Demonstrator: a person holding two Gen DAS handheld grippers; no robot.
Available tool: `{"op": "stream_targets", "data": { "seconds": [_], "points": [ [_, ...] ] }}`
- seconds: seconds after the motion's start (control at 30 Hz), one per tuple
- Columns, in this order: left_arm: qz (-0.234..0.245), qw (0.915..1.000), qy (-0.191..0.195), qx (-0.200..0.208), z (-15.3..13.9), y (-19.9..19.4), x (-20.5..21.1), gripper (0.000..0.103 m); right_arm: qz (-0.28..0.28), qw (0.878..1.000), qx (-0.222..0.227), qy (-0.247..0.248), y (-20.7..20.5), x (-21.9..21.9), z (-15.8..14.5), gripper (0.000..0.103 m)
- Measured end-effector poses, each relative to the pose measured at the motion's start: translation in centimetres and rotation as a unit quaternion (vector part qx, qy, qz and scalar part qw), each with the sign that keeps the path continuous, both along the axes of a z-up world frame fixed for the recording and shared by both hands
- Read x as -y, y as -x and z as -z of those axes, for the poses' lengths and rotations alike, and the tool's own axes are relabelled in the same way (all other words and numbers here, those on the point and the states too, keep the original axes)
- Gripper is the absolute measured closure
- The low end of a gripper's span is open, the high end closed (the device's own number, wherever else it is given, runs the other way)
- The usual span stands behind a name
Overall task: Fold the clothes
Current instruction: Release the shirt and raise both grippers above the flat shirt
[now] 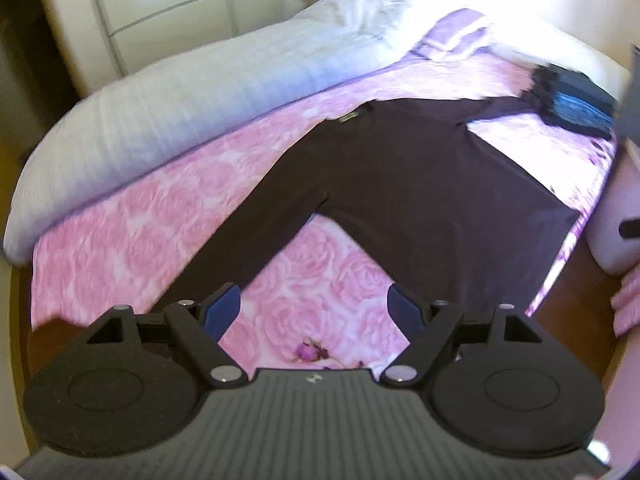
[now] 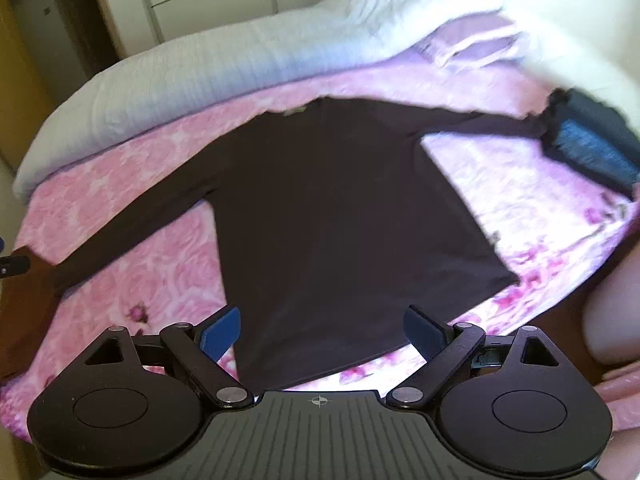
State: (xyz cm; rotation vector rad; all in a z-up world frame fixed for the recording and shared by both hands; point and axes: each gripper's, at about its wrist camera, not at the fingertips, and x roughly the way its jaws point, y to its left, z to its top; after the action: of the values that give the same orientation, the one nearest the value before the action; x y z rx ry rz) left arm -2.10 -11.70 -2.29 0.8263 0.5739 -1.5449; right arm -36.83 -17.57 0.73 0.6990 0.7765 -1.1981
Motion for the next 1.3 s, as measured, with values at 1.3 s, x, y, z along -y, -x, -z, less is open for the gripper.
{"op": "stream_targets", "data": {
  "seconds": [1.3],
  "points": [
    [0.028, 0.9995, 0.013, -0.005, -0.8, -8.2, -9.7, 0.025, 0.035, 0.998, -0.061, 0.004, -10.3, -13.1, -0.7, 0.011]
  ]
}}
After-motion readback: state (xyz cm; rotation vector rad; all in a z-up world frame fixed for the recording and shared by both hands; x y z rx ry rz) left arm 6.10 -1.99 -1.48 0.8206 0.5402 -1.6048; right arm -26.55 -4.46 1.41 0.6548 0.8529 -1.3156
